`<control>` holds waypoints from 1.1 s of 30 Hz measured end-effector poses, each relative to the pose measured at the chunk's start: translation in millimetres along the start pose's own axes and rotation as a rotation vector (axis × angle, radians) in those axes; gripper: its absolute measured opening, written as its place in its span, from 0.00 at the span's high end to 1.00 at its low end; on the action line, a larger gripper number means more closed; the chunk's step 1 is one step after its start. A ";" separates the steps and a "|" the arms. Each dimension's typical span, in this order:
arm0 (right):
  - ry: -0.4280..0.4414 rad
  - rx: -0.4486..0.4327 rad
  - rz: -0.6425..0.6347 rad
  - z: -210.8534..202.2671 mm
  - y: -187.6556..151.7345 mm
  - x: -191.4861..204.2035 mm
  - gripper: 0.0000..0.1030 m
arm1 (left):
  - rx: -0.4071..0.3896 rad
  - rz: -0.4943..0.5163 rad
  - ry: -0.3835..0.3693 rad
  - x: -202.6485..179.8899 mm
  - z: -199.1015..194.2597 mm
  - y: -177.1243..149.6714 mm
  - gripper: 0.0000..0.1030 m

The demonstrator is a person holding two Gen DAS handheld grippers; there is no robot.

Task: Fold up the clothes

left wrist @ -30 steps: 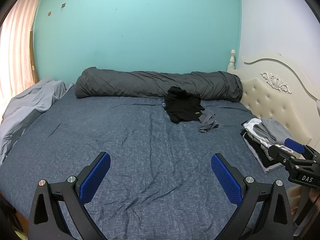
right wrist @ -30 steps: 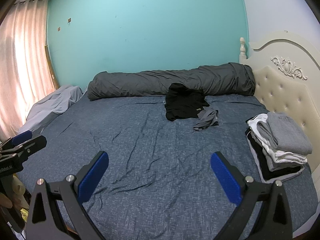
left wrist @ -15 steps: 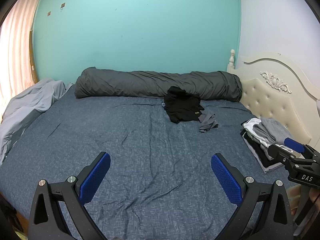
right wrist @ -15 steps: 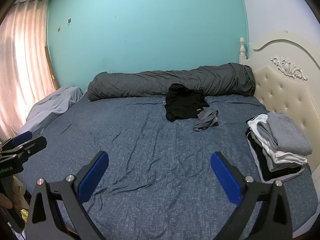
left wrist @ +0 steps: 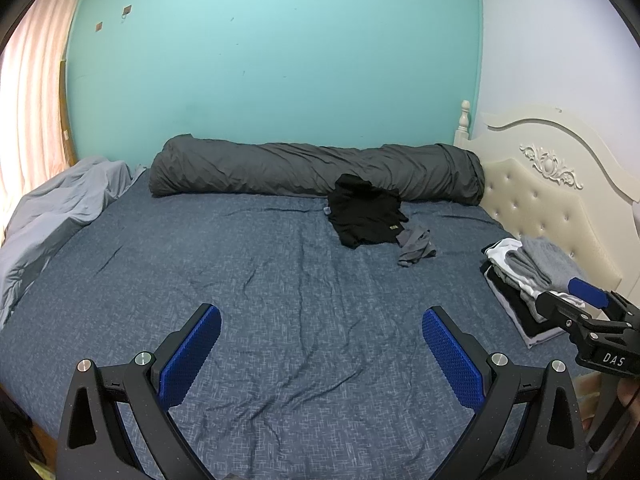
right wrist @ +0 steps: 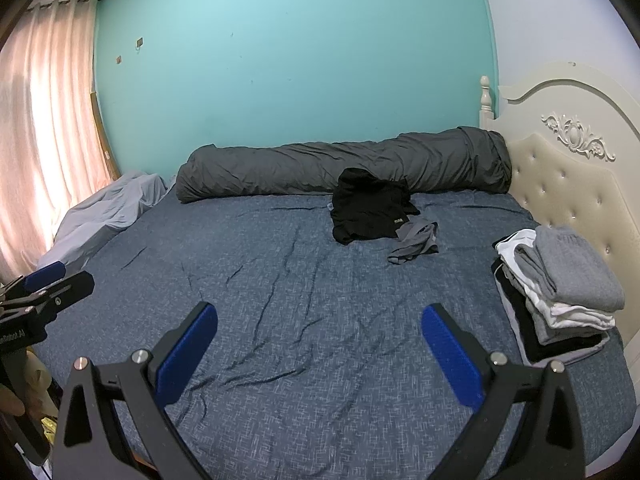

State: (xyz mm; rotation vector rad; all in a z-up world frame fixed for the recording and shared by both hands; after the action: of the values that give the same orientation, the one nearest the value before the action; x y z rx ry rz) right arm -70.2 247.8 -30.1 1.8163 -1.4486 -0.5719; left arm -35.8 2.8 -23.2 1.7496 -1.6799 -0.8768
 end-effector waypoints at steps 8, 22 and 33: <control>-0.001 -0.004 0.001 -1.4 1.2 -0.9 0.01 | 0.001 -0.001 0.001 0.3 0.5 0.8 0.00; -0.002 -0.002 0.000 -1.8 1.5 -1.0 0.01 | 0.003 0.000 0.003 -1.5 2.9 0.4 0.00; 0.000 -0.001 -0.002 -1.2 3.1 -1.8 0.01 | 0.003 -0.002 0.004 -2.3 3.7 0.6 0.00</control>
State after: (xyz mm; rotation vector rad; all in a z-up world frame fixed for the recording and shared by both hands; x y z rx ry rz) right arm -71.8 249.5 -27.2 1.8173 -1.4465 -0.5740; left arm -39.1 5.2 -24.9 1.7544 -1.6776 -0.8712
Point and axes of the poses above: each gripper's, at about its wrist camera, not at the fingertips, and z roughly the way its jaws point, x to its left, y to its top, the point moved 4 cm from there along z, roughly the way its jaws point, and after that the axes turned 8 degrees about x, right-handed, at the moved point
